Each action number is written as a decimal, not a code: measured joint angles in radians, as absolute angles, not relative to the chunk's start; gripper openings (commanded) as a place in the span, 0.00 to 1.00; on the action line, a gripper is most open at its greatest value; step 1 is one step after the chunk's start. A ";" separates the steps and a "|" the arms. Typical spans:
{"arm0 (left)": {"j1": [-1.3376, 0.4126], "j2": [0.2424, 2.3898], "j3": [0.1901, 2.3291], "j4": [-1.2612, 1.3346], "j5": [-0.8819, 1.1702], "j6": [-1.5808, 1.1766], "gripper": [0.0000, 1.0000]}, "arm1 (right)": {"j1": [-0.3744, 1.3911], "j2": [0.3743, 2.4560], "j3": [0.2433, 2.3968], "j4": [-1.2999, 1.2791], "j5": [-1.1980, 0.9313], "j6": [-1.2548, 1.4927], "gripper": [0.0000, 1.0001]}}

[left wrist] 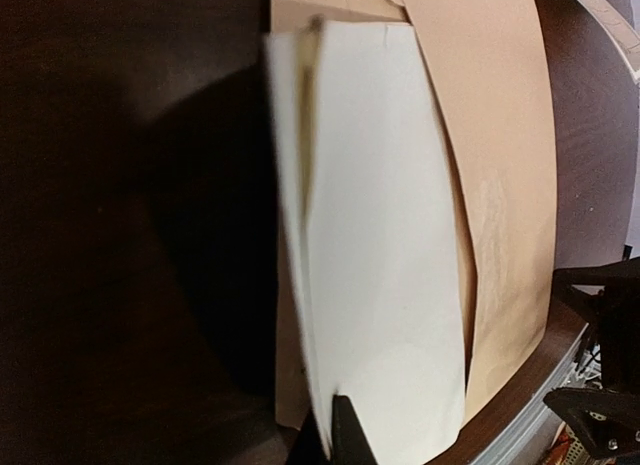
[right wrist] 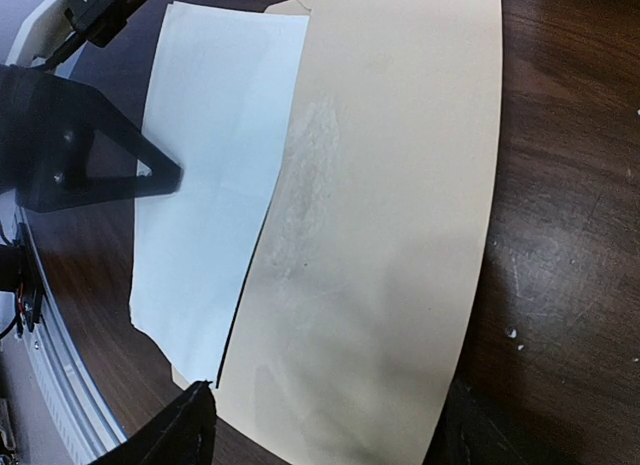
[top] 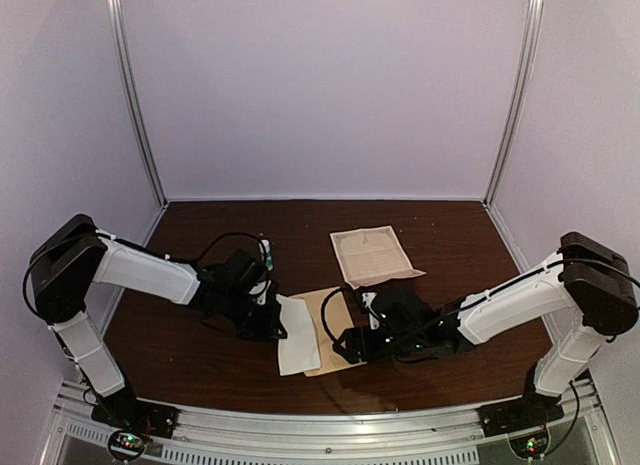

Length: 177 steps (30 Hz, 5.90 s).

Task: Place the letter into the envelope and seal it
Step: Place the letter in the envelope.

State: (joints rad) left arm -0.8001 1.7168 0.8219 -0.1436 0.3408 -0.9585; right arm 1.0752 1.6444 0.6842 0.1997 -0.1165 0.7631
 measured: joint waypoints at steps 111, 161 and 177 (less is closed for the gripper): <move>-0.782 1.692 0.820 -0.151 0.306 -0.914 0.00 | 1.182 1.872 0.962 0.083 -0.152 0.659 0.03; -0.787 1.515 0.626 0.036 0.329 -1.008 0.33 | 0.950 1.702 0.785 0.117 -0.120 0.638 0.66; -0.788 1.562 0.626 0.044 0.336 -1.015 0.17 | 0.947 1.759 0.809 0.164 -0.159 0.632 0.64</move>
State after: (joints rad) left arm -0.7876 1.5616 0.6258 0.0441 0.3355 -1.0145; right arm 0.9466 1.7592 0.8093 0.1642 -0.1585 0.6323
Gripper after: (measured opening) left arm 0.216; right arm 0.645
